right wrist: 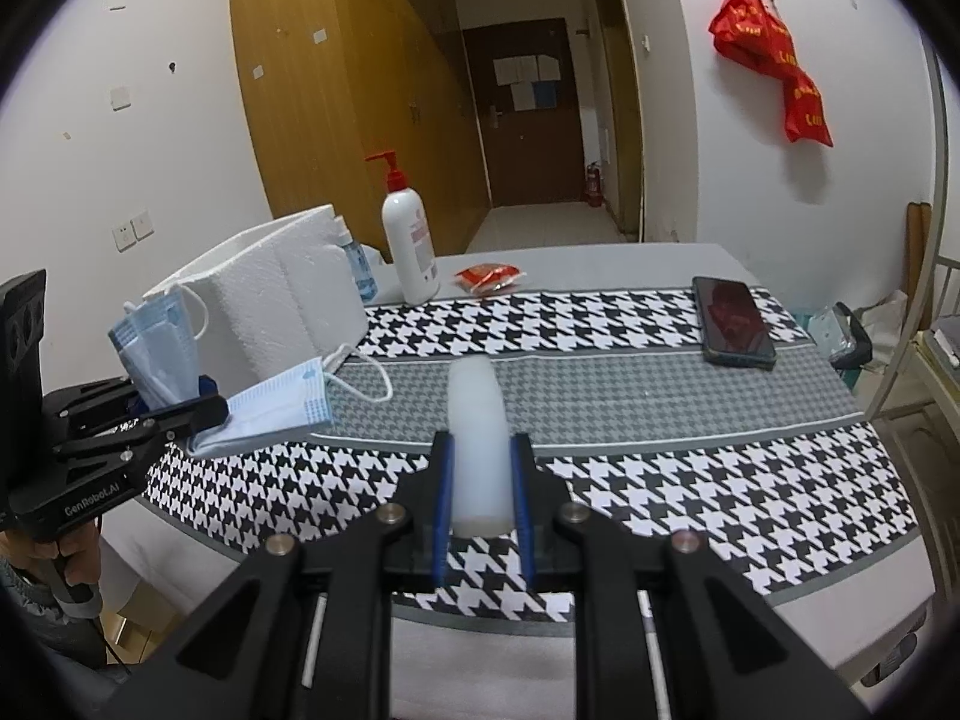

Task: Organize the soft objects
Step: 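Carry the blue mask and white tube toward the foam box with both grippers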

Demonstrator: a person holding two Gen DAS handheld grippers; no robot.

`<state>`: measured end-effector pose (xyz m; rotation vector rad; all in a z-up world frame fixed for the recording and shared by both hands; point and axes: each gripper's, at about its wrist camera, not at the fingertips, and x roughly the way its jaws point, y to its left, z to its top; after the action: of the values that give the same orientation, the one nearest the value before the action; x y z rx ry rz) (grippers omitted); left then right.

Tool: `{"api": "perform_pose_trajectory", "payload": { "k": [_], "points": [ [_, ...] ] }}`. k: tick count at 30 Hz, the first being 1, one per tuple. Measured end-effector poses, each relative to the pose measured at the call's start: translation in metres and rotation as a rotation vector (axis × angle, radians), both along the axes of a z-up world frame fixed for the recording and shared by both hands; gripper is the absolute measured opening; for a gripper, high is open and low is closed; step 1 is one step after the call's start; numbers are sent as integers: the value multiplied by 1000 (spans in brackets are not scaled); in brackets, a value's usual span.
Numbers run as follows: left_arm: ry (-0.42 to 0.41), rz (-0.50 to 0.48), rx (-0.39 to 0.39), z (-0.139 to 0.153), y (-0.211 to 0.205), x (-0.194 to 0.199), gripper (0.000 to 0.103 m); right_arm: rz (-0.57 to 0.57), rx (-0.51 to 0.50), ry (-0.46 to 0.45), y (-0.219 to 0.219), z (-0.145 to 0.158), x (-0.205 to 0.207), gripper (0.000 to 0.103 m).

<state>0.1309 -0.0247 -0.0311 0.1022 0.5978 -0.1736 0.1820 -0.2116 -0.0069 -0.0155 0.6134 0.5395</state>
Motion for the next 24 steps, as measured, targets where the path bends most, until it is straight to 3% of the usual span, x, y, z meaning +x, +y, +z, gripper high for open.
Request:
{"api": "perform_pose_trajectory", "payload": {
  "k": [24],
  "points": [
    [-118, 99, -1, 34, 35, -28, 21, 63, 22, -85, 22, 33, -15, 21]
  ]
}}
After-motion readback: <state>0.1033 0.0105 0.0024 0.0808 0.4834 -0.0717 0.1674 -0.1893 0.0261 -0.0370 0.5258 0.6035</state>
